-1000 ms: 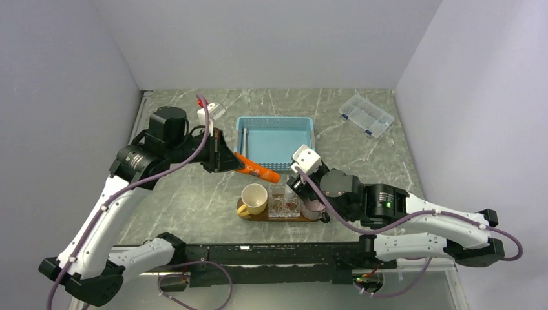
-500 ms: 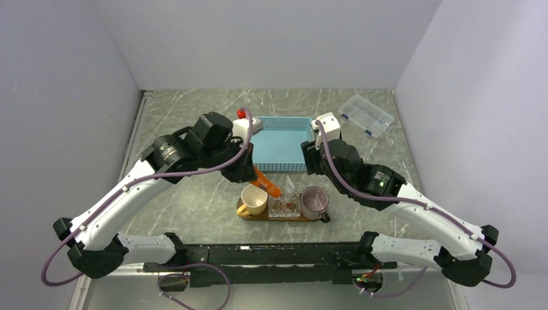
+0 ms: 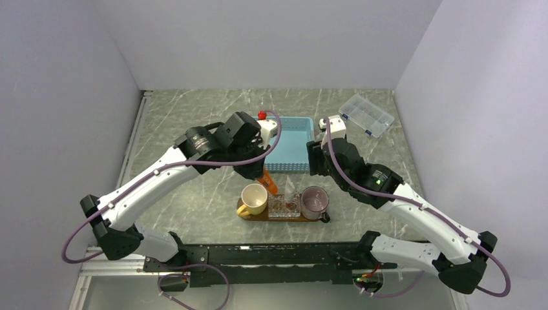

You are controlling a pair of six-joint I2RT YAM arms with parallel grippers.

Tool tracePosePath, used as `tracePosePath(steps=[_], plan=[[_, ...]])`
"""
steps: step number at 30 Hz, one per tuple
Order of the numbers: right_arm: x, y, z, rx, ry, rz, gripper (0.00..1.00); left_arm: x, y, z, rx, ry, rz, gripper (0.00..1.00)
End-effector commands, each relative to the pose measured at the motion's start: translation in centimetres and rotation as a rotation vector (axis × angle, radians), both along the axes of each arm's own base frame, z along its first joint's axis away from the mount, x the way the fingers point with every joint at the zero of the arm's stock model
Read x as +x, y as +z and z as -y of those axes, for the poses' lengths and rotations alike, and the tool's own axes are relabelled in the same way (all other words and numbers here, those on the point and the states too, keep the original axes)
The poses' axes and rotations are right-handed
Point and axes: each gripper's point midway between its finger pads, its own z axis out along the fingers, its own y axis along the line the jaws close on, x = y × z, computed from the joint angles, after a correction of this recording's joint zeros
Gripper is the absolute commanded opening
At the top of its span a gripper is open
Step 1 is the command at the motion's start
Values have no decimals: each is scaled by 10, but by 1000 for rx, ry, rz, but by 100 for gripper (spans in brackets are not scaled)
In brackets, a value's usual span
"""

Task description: Prepare toiletry sets of a toothbrush and toothpaste on the tray

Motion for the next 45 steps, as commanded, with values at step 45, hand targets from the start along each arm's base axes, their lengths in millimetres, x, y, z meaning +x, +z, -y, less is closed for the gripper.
tracePosePath(steps=[45], plan=[[-2,-29,9,120,-26,-32,63,13,-37,48,217,-82,65,0]])
